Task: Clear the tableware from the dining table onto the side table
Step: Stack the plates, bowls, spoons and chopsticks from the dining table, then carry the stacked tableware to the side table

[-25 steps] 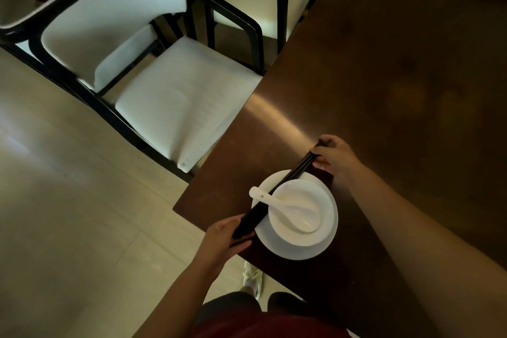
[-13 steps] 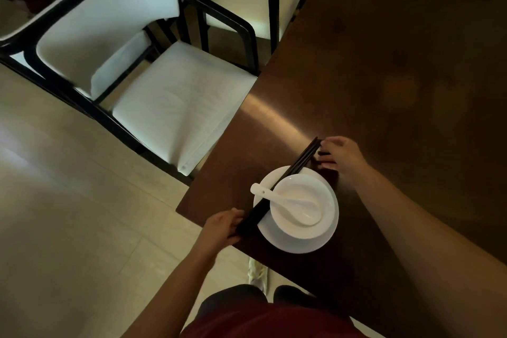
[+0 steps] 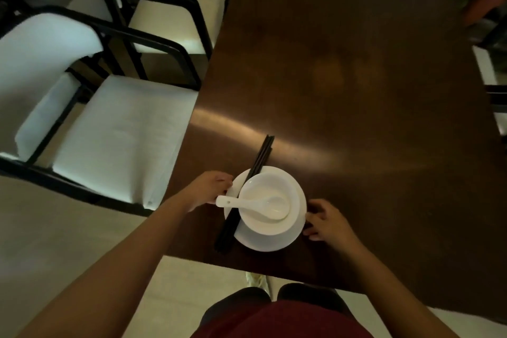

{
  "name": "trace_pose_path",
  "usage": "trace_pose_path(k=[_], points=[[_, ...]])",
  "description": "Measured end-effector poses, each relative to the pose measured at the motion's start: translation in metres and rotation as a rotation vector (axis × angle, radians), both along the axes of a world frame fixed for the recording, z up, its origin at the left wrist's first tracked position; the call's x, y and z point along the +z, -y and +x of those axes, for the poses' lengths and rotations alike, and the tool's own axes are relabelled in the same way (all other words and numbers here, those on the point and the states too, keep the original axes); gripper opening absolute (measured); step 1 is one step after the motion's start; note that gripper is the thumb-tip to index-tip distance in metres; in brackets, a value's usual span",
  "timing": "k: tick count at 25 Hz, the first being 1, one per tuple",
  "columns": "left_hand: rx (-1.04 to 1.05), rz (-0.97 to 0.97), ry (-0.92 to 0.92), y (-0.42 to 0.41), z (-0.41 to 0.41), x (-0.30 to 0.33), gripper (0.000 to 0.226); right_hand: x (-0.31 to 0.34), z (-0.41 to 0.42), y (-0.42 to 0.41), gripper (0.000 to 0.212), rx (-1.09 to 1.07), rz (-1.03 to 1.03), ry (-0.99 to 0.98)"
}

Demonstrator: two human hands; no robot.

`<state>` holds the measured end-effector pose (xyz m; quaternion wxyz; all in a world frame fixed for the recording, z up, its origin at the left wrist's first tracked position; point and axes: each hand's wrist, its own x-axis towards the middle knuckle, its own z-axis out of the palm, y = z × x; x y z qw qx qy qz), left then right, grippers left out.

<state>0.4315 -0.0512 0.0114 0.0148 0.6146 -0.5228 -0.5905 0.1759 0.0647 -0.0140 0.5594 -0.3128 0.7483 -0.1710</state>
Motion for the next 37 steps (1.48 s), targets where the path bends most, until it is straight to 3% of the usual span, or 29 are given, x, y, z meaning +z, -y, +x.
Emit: trace_pose_path(k=[8, 21, 29, 37], points=[[0.014, 0.086, -0.073, -0.003, 0.002, -0.006, 0.028, -0.009, 0.018, -0.019, 0.04, -0.197, -0.084, 0.193], [-0.009, 0.019, -0.097, -0.02, -0.039, 0.007, 0.03, -0.008, -0.007, -0.036, 0.04, -0.351, -0.187, 0.18], [-0.103, -0.012, -0.15, -0.044, -0.118, 0.037, 0.026, 0.034, -0.07, -0.088, 0.041, -0.494, -0.295, 0.197], [-0.373, -0.096, -0.228, -0.13, -0.253, 0.078, 0.025, 0.079, -0.166, -0.218, 0.04, -0.676, -0.382, 0.059]])
